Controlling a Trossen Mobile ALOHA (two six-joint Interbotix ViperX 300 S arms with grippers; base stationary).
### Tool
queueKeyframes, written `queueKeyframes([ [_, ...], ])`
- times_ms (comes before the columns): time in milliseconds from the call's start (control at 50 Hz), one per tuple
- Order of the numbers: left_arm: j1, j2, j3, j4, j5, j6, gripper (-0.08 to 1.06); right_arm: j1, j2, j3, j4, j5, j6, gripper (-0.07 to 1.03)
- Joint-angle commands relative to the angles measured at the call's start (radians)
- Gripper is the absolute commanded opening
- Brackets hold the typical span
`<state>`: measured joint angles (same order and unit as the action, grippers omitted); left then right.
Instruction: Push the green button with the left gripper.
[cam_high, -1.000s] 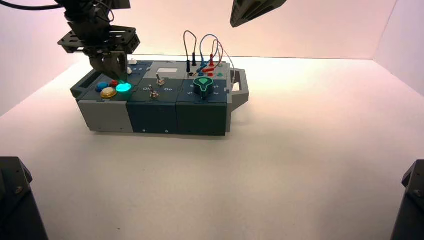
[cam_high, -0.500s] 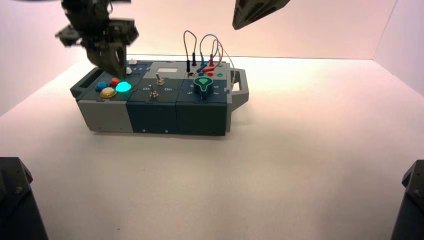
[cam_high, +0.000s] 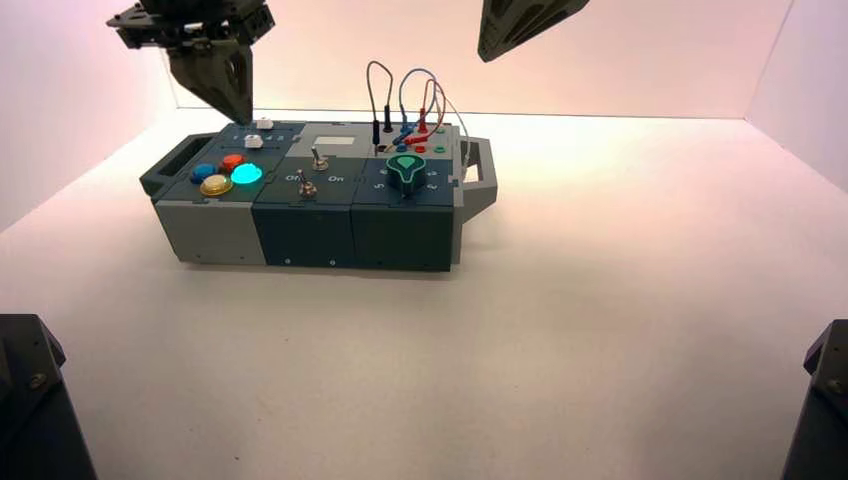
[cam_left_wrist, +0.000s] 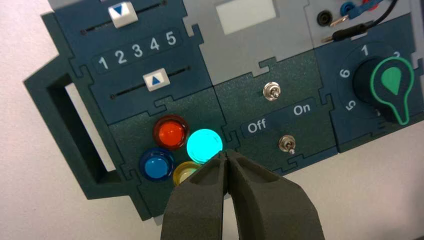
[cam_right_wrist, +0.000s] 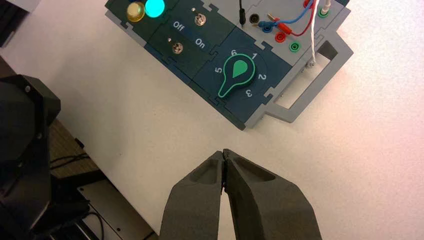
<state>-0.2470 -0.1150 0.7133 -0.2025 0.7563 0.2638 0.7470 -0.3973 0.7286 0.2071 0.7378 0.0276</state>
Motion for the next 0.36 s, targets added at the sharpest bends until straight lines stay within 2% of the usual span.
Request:
queueKeyframes([
  [20,-0.006,-0.026,-0.025,0.002,-0.011,0.005,-0.03,-0.002,-0.017,-0.034,0.000,-0.003,-0.002,-0.02],
  [360,-0.005,-0.028,-0.014,0.002,-0.023,0.005,-0.03,-0.002,-0.018,-0.034,-0.005,0.002,-0.005,-0.02],
])
